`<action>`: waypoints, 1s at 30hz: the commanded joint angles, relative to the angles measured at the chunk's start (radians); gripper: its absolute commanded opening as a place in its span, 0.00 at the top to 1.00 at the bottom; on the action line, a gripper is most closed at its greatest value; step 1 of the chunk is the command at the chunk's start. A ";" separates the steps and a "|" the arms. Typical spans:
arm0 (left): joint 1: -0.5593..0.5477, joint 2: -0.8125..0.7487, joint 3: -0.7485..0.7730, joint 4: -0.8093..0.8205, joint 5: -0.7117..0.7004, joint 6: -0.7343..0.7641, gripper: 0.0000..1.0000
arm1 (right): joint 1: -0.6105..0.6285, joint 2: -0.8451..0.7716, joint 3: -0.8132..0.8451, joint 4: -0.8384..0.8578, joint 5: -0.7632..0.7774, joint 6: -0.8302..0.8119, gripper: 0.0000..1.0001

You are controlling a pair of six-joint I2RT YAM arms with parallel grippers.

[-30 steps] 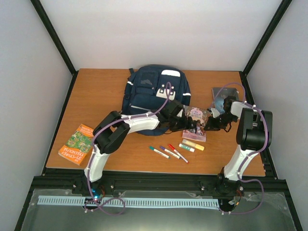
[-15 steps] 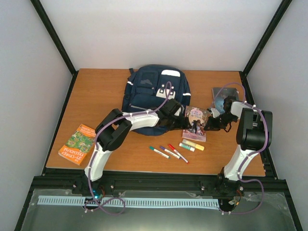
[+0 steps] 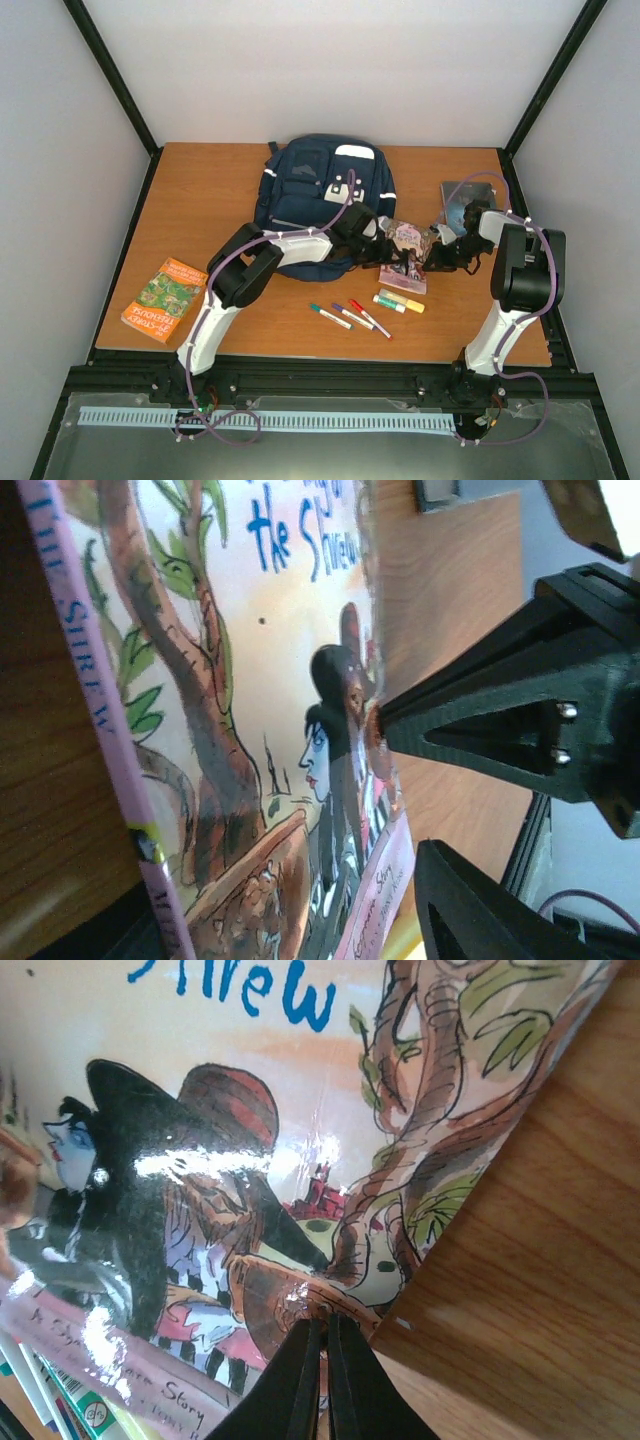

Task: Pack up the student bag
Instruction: Pick up the book from the center of the board.

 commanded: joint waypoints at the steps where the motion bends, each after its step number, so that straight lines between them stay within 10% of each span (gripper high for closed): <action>1: 0.002 -0.002 0.039 0.117 0.086 -0.042 0.49 | 0.024 0.089 -0.056 0.044 0.126 -0.011 0.96; 18: -0.004 -0.147 -0.071 0.136 0.028 -0.027 0.88 | 0.024 0.009 -0.063 0.046 0.115 -0.009 0.95; 30: -0.004 -0.374 -0.108 -0.088 -0.068 0.167 0.99 | -0.044 -0.394 -0.010 0.031 0.042 -0.025 0.69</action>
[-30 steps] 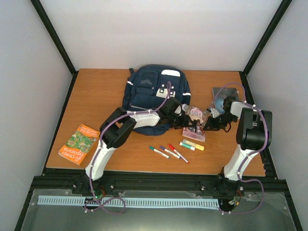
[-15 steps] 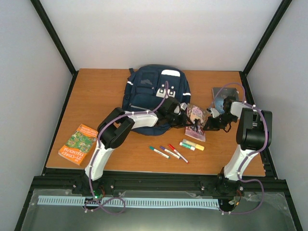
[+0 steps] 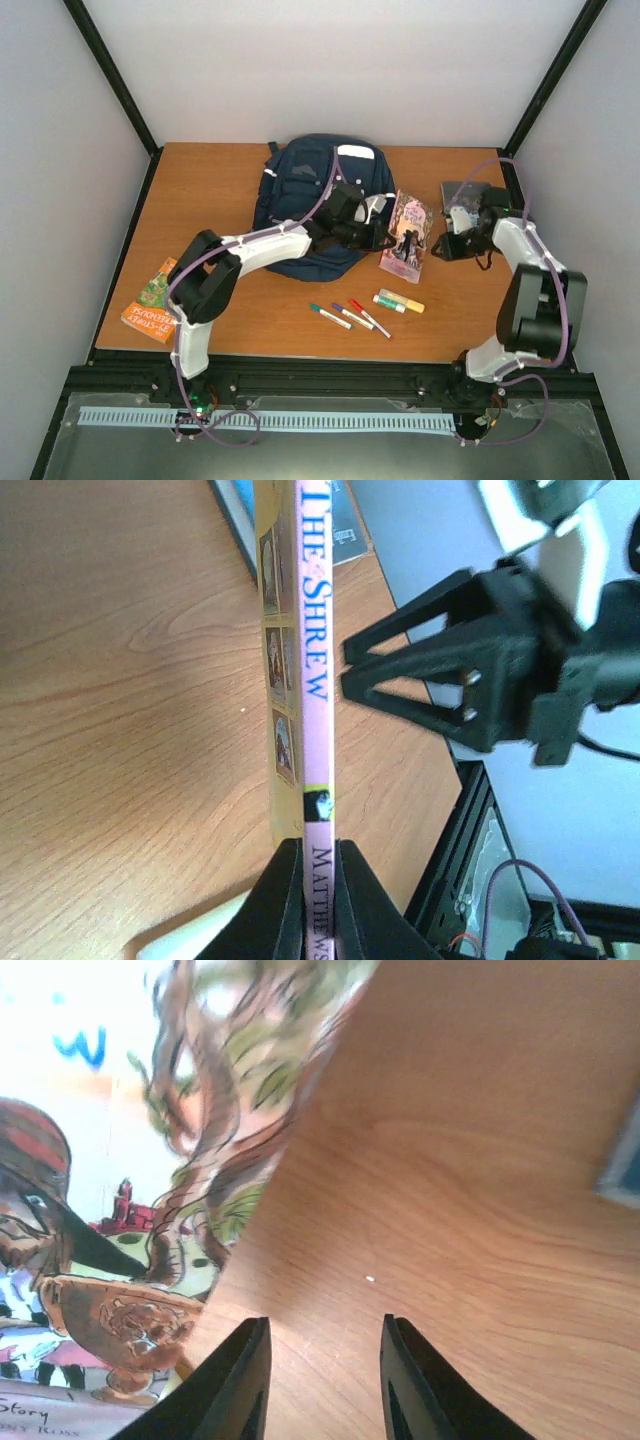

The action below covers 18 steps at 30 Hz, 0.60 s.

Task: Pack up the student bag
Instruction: Pick up the book from the center of the board.

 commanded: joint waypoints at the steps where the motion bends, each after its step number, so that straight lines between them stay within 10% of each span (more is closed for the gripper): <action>1: -0.002 -0.137 -0.011 -0.094 -0.046 0.128 0.99 | -0.045 -0.171 0.043 0.008 -0.035 -0.013 0.66; 3: 0.000 -0.194 -0.020 -0.122 -0.060 0.163 0.99 | -0.058 -0.243 0.054 0.012 -0.042 -0.011 0.59; 8: 0.020 -0.311 -0.024 -0.200 -0.071 0.227 0.99 | -0.070 -0.349 0.068 0.054 -0.108 0.038 0.01; 18: 0.115 -0.487 -0.169 -0.071 0.154 0.248 0.99 | -0.097 -0.402 0.069 0.083 -0.769 0.010 0.00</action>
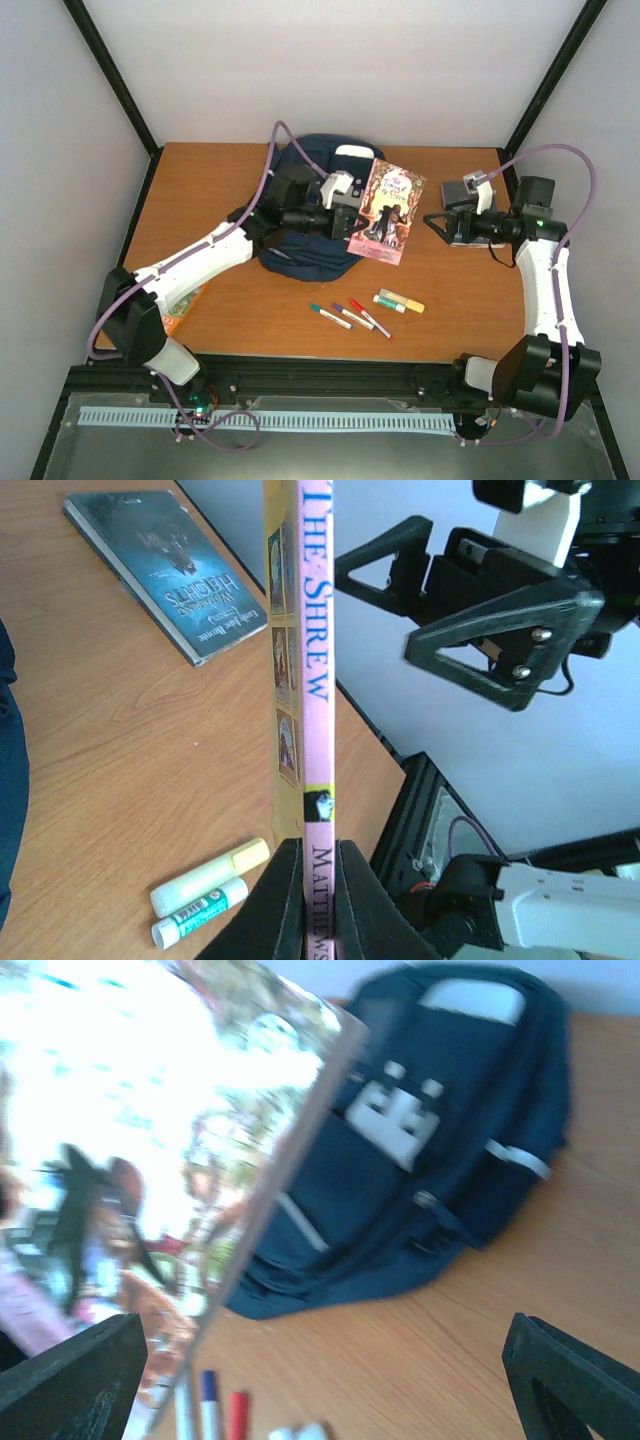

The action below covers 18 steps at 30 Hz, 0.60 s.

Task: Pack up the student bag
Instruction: Pick up the book from the center of the board.

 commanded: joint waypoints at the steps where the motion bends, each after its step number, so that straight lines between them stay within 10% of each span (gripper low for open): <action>1: 0.058 -0.064 -0.085 0.131 0.156 0.004 0.99 | 0.008 -0.022 0.018 -0.008 -0.382 -0.053 0.00; 9: 0.108 -0.060 -0.240 0.562 0.387 -0.240 0.99 | 0.178 0.082 0.042 -0.055 -0.406 -0.080 0.08; 18: 0.112 -0.064 -0.232 0.579 0.334 -0.250 0.99 | 0.321 0.076 0.066 0.032 -0.355 0.012 0.11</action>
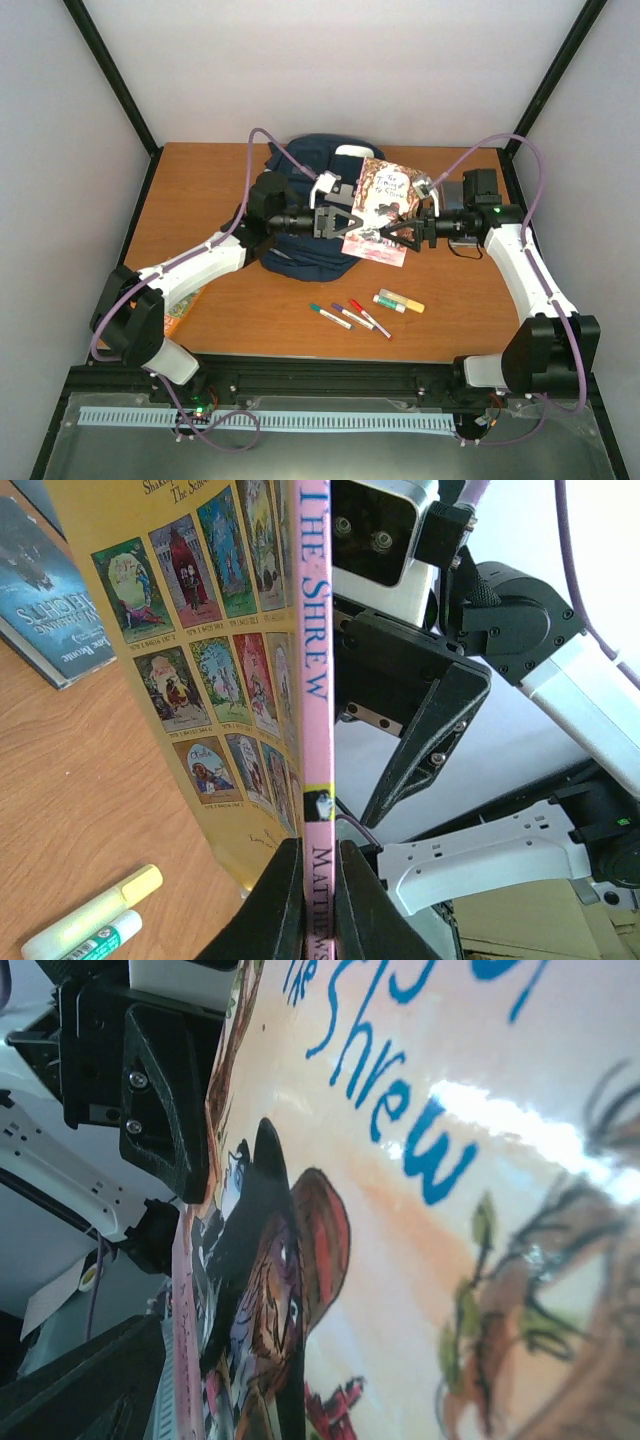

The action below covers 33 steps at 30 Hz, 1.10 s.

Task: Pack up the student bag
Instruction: Pick up the book from the center of the board.

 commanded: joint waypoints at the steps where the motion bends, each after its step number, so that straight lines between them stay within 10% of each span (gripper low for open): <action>1: 0.004 -0.009 0.027 0.075 -0.013 -0.015 0.99 | 0.025 -0.021 0.043 0.056 -0.045 0.057 0.11; 8: 0.014 0.026 0.042 0.081 -0.026 -0.026 0.99 | 0.026 -0.043 0.057 -0.018 -0.202 0.021 0.16; 17: 0.031 -0.044 0.107 -0.031 -0.030 0.028 0.99 | -0.020 -0.066 0.014 0.038 -0.050 0.096 0.20; 24: 0.031 -0.076 0.141 -0.061 -0.009 0.028 0.99 | -0.023 -0.063 0.006 0.094 -0.075 0.121 0.00; 33: 0.031 -0.043 0.109 0.015 0.000 -0.027 0.99 | -0.007 -0.037 0.090 -0.003 -0.234 0.039 0.00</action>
